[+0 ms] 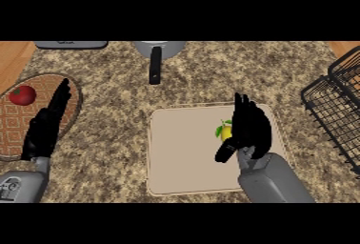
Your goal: Pick the lemon from the tray and place it in the tiered basket
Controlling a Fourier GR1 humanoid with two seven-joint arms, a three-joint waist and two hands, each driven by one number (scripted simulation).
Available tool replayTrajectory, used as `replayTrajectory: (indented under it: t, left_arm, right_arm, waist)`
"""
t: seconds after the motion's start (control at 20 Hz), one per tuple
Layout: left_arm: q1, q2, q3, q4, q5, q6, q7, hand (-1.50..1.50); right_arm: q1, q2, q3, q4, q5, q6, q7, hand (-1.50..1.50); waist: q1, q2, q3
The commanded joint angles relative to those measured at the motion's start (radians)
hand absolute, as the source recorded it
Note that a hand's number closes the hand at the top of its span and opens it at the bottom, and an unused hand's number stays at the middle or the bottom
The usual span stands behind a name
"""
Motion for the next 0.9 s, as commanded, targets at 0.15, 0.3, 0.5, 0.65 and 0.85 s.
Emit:
replayTrajectory:
  t: [0.15, 0.3, 0.5, 0.65, 0.85]
  left_arm:
    - [0.07, 0.02, 0.024, -0.056, -0.005, -0.028, -0.016, 0.0]
    - [0.026, -0.025, 0.014, -0.005, -0.026, -0.009, -0.027, 0.0]
    - [0.02, -0.033, 0.006, -0.05, -0.04, -0.004, 0.028, 0.0]
    - [-0.017, -0.036, 0.021, 0.027, -0.049, -0.017, -0.027, 0.0]
    - [0.021, -0.01, 0.052, -0.053, -0.028, -0.052, 0.033, 0.0]
  right_arm:
    - [0.02, 0.013, 0.005, -0.006, 0.092, 0.089, 0.117, -1.5]
    - [0.026, 0.086, 0.016, 0.018, 0.135, 0.076, 0.14, -1.5]
    - [0.007, 0.077, -0.064, 0.039, 0.129, 0.126, 0.114, -1.5]
    - [0.008, 0.091, -0.037, 0.148, 0.144, 0.003, 0.09, -1.5]
    - [0.027, 0.092, -0.049, 0.086, 0.13, 0.06, 0.111, -1.5]
  waist:
    - [0.006, -0.001, 0.0]
    - [0.001, 0.001, 0.0]
    - [0.002, 0.0, 0.001]
    - [0.002, 0.004, 0.0]
    - [0.004, 0.001, 0.001]
